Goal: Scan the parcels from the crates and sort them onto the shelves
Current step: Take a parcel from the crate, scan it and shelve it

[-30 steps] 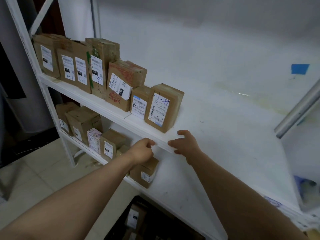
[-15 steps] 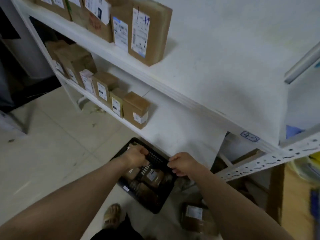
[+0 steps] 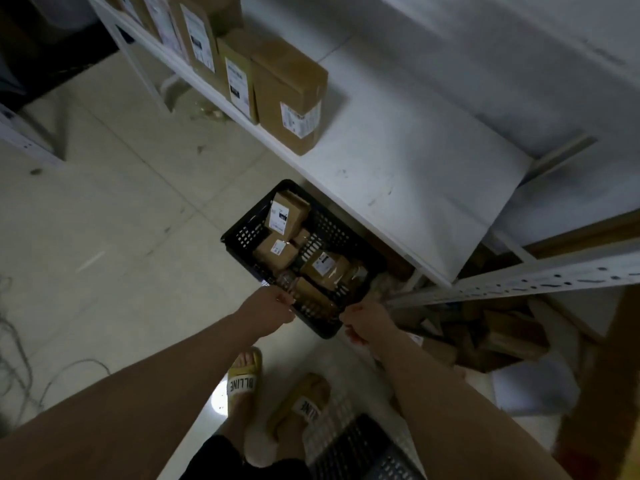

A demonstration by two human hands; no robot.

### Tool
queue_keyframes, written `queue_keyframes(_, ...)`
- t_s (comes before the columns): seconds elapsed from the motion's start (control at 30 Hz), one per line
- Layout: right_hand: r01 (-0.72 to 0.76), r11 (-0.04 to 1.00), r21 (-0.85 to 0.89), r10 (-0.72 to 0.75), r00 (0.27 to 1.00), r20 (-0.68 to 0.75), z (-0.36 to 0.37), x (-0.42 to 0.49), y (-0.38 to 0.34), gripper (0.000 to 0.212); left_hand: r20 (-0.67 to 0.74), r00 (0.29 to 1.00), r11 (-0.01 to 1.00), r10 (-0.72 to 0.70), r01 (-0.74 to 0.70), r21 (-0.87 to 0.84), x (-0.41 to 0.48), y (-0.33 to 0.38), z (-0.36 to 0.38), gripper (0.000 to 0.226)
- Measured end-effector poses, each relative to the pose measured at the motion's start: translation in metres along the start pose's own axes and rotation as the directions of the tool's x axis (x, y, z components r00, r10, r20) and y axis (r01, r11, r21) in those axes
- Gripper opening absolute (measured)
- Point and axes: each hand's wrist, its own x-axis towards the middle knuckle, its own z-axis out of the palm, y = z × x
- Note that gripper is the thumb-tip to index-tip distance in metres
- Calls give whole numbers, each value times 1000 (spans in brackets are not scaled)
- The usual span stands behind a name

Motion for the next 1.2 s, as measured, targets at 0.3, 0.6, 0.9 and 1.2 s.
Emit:
queue_keyframes(0.3,19,1000,-12,-19,997,-79,32,128,20,28,20,998,982,66,-69,178,106,-49,40,24)
queue_keyframes(0.6,-59,997,45,63,994,-92,83,284,28,42,84,976,897,199,-216,385,232,-99,71,27)
queue_keyframes(0.9,-105,940,326,152,981,-122,100,404,45,65,130,936,773,326,-343,534,338,-119,82,28)
queue_keyframes(1.2,-275,834,478,269,960,82,108,429,17,65,62,959,835,276,-271,478,362,-125,61,28)
